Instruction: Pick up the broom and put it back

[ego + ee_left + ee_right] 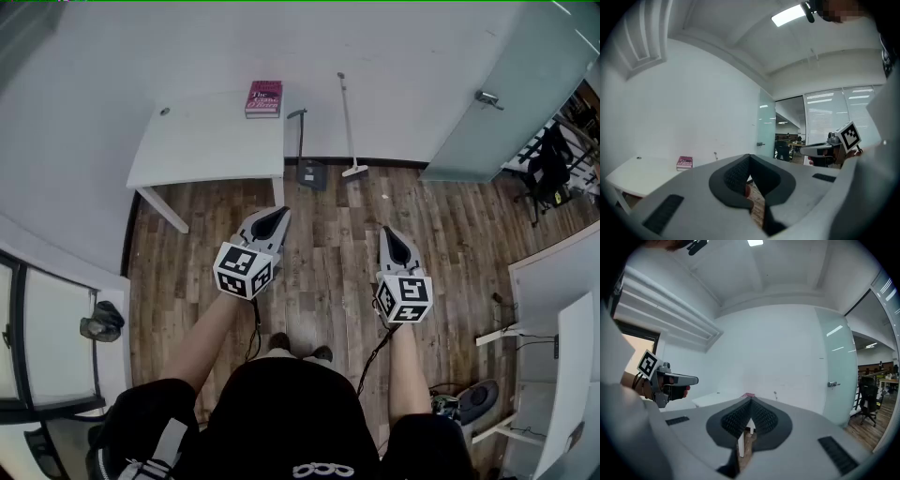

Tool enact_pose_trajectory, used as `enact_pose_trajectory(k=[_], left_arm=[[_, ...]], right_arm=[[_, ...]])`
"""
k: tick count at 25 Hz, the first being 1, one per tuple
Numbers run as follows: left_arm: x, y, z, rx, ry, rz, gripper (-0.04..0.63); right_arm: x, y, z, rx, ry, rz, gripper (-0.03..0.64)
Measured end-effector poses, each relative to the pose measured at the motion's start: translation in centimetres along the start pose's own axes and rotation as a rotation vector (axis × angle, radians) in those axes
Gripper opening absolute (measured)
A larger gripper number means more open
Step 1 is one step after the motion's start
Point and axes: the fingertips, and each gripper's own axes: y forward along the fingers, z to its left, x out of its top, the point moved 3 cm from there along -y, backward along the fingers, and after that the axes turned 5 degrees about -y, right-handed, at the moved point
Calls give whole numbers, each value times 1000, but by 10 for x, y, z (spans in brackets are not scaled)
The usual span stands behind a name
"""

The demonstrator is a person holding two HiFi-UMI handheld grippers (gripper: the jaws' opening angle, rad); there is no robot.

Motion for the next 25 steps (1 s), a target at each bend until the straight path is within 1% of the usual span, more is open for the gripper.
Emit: enact_pose_trajectory(k=[5,18,25], left_arm=[[1,-7,20,29,-5,-4,18],[-6,-12,57,14,2,6,19],[-11,9,69,7,8,24,18]], right_arm=[[1,13,14,20,-2,7,15],[-1,36,39,-17,6,24,15],[-6,53,30,-35,17,31,15]])
